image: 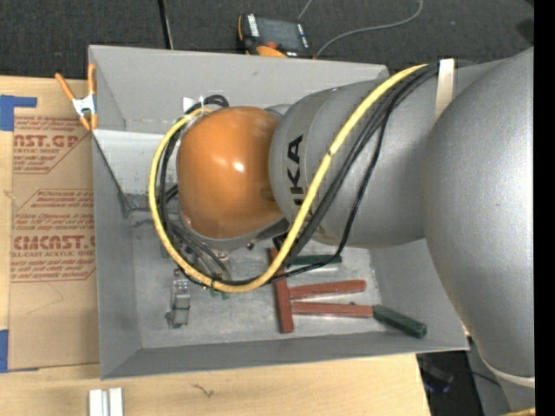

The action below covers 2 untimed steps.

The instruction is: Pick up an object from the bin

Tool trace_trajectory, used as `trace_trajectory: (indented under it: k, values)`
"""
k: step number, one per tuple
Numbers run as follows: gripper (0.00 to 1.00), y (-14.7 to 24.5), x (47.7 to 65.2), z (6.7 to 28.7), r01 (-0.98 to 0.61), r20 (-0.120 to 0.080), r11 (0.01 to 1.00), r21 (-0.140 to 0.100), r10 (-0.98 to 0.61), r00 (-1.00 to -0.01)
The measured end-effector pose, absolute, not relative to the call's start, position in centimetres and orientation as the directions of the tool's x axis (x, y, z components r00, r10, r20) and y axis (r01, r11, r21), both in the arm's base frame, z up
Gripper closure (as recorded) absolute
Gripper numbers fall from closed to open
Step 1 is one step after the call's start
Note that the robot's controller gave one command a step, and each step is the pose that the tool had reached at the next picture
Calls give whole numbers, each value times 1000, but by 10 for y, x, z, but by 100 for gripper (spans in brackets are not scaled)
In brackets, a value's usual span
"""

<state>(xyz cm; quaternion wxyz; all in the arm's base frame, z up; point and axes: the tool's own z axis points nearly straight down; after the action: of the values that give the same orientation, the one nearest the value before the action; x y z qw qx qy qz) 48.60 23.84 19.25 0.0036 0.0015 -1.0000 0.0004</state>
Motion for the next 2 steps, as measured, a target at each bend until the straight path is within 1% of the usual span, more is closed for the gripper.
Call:
trace_trajectory:
  k: [1, 2]
  values:
    - [0, 160, 582, 185, -319, -3, 948, -2, -319, -948]
    - [0, 72, 522, 91, -389, 12, 921, 1, -389, -921]
